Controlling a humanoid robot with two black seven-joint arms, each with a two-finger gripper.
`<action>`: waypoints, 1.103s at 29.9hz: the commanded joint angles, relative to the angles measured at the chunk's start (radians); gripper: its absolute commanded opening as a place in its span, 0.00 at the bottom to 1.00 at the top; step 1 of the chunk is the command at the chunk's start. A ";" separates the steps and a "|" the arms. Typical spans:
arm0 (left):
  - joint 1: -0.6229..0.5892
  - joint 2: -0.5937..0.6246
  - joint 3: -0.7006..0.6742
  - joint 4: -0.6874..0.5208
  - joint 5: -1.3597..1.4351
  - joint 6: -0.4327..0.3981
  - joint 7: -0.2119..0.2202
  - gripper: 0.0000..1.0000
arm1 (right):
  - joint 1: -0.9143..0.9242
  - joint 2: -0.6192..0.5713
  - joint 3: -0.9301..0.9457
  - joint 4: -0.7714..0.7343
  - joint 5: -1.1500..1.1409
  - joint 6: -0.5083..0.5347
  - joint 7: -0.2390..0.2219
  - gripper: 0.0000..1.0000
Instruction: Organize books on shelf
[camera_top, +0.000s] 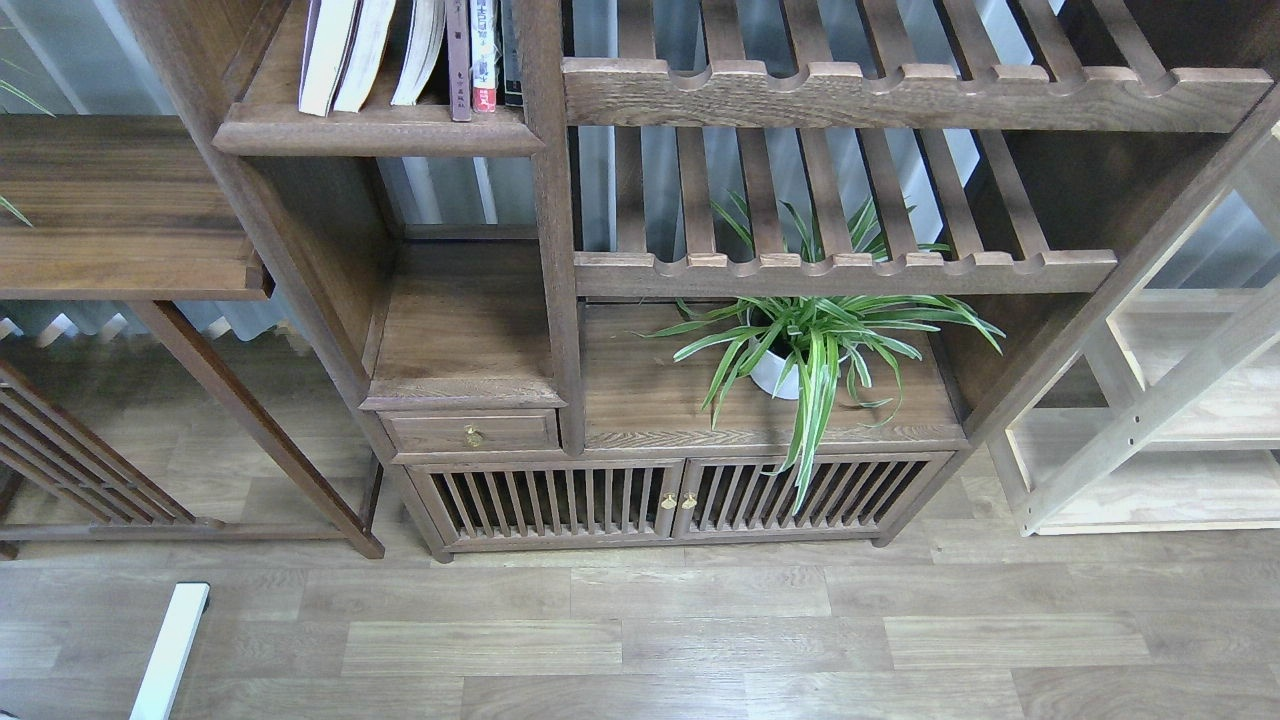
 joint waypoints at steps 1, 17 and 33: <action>-0.002 -0.044 -0.002 0.001 -0.055 0.076 0.075 0.97 | -0.013 0.050 0.001 -0.038 0.060 0.003 -0.033 1.00; -0.008 -0.056 -0.003 0.002 -0.382 0.080 0.215 0.96 | -0.040 0.127 0.018 -0.087 0.341 0.054 -0.198 1.00; -0.021 -0.056 0.008 -0.004 -0.386 0.114 0.209 0.99 | -0.060 0.182 0.004 -0.105 0.326 -0.026 -0.196 1.00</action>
